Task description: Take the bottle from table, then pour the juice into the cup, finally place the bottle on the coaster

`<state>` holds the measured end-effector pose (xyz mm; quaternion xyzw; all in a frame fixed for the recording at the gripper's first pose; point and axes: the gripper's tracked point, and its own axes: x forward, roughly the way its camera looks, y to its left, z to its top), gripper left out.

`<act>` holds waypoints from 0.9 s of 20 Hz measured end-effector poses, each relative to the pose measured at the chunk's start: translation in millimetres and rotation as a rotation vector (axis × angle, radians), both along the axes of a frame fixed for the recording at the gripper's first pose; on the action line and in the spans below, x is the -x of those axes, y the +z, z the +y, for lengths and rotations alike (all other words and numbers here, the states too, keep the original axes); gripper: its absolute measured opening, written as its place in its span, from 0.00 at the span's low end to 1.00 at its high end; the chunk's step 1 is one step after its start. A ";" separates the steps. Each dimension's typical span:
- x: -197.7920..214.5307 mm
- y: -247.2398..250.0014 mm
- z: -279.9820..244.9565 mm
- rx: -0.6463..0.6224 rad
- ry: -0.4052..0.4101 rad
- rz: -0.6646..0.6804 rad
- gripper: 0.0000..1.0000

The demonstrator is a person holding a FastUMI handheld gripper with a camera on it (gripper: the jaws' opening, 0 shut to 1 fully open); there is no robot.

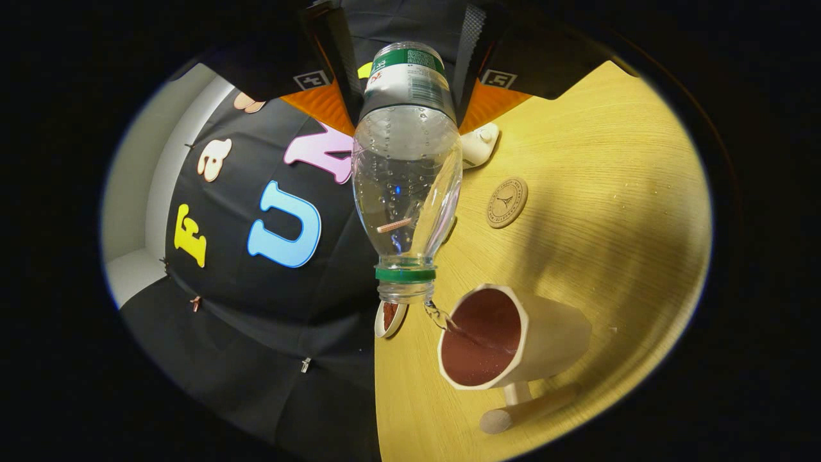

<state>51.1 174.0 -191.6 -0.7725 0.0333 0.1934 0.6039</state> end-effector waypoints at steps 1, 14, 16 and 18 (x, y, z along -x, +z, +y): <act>0.8 -0.2 0.1 0.002 0.004 0.000 0.70; 8.4 11.8 6.4 0.093 0.102 -0.061 0.69; 9.7 12.1 7.3 0.113 0.121 -0.068 0.69; 8.3 16.7 8.6 0.134 0.144 -0.083 0.69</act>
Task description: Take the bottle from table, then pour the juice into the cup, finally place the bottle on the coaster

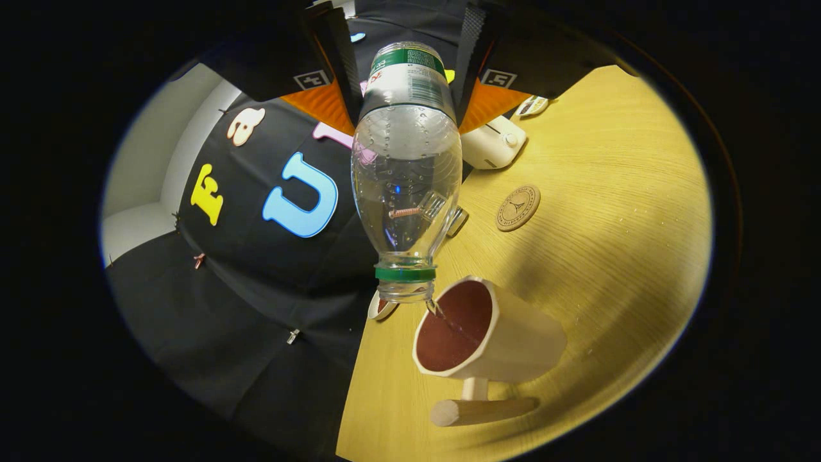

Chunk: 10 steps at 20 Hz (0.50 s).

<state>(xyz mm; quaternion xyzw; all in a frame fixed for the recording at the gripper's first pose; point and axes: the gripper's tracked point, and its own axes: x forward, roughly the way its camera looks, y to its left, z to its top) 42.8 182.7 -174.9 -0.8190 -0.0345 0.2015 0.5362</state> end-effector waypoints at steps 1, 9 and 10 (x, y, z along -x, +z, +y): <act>-1.3 1.0 1.0 0.005 0.012 -0.011 0.69; -5.3 6.4 4.1 0.067 0.067 -0.086 0.69; -5.6 8.1 4.9 0.074 0.076 -0.091 0.69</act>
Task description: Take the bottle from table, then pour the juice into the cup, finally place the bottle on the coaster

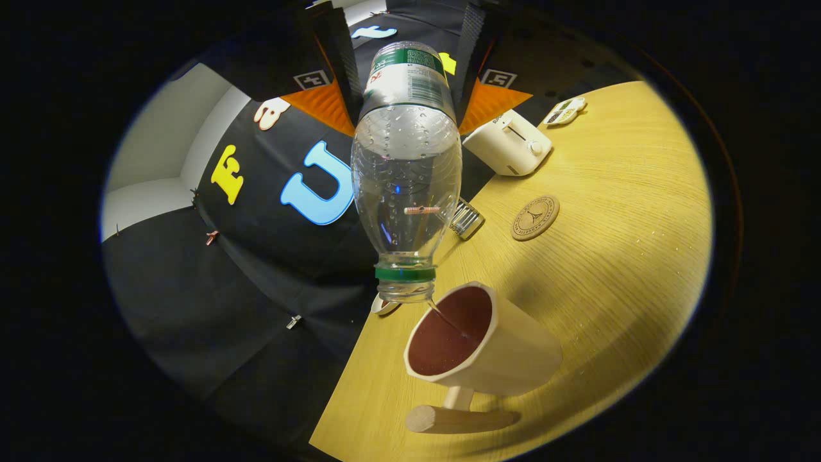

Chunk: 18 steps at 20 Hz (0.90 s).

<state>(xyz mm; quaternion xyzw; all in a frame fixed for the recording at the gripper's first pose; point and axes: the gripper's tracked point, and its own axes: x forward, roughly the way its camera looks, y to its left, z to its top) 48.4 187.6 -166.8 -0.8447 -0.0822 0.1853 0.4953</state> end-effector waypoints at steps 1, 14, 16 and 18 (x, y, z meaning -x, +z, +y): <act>0.4 -0.7 0.3 0.005 0.007 0.002 0.69; 6.2 -38.6 -24.2 -0.206 -0.152 0.185 0.70; 17.4 -51.1 -28.5 -0.350 -0.243 0.274 0.70; 25.7 -58.2 -29.2 -0.510 -0.315 0.359 0.70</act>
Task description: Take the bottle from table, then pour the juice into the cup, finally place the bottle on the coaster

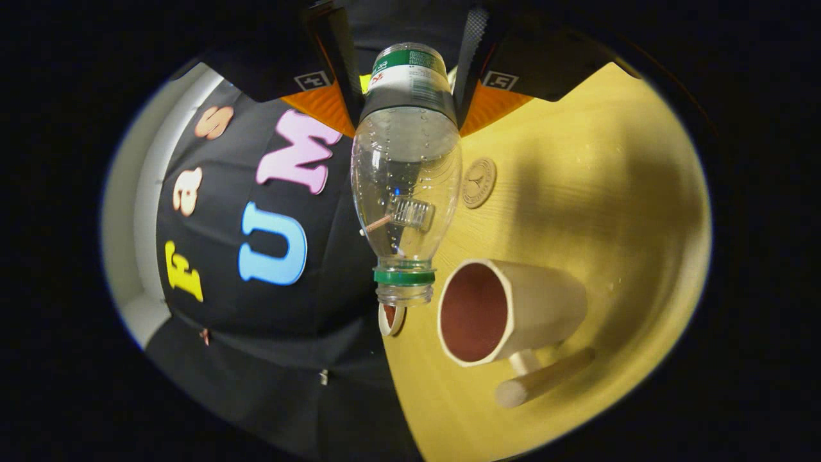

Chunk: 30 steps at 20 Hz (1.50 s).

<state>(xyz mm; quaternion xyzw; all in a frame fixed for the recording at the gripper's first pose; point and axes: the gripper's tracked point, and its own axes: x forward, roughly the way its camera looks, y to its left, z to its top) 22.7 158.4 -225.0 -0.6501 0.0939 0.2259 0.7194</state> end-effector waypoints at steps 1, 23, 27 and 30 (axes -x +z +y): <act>1.2 -2.6 2.0 -0.083 -0.039 0.031 0.70; -129.1 18.0 16.0 -1.547 -0.404 0.345 0.73; -155.1 -20.7 15.5 -1.544 -0.437 0.320 0.74; -164.7 -38.4 16.8 -1.521 -0.444 0.298 0.74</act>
